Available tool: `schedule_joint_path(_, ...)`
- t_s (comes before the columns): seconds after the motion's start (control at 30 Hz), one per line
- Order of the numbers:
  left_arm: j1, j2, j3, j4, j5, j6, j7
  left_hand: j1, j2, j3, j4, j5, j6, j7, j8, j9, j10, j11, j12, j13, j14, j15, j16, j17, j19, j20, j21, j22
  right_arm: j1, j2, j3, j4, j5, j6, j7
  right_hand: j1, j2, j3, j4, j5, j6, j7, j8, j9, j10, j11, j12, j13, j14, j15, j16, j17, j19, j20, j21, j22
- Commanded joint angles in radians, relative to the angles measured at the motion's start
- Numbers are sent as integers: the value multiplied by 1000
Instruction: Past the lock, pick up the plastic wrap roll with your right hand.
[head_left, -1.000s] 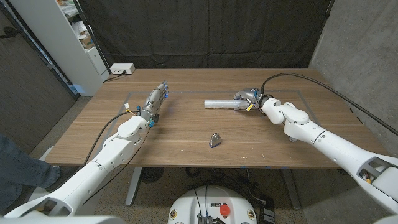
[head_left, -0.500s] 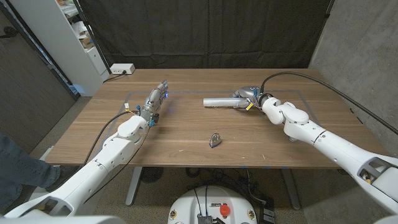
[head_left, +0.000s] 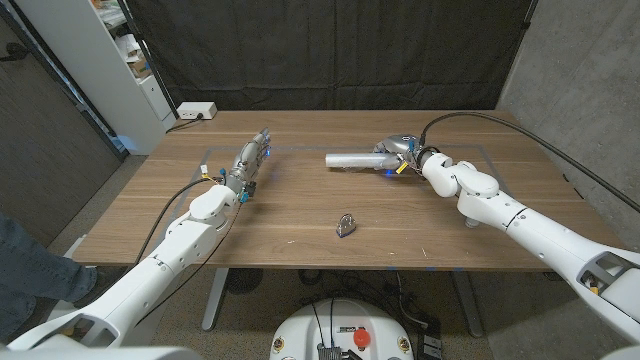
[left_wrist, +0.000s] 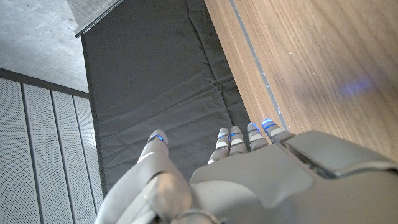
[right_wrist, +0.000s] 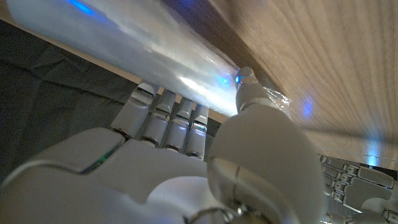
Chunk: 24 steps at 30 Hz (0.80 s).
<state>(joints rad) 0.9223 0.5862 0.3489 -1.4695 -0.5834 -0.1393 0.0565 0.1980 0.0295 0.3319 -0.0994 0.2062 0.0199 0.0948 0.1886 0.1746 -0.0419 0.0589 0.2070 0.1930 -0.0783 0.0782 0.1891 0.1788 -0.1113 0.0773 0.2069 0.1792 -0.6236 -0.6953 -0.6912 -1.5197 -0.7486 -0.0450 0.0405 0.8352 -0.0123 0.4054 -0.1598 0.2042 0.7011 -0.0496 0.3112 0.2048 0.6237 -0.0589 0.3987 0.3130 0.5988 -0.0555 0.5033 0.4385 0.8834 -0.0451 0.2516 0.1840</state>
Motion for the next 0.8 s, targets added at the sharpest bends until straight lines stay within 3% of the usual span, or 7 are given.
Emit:
schedule_joint_path(0.03,-1,5,0,-6,1,2,-2,3,7,2,-2,-4,4,1,-1,4,5,3,4,2,5,4,0,4,-4,1,-2,1,-9,-16,16,-40,20,3,5,71,83,2,6,-5,94,-80,3,4,13,7,8,4,16,-88,1,4,1,-6,6,2)
schedule_joint_path(0.8,14,14,-4,-32,2,0,0,3,8,1,-3,-4,7,1,0,4,4,3,3,2,5,4,0,4,-5,2,-3,1,-46,-61,57,-156,45,-40,9,76,87,0,9,-11,112,-75,0,4,40,-5,23,14,35,-90,-3,12,3,-9,7,2)
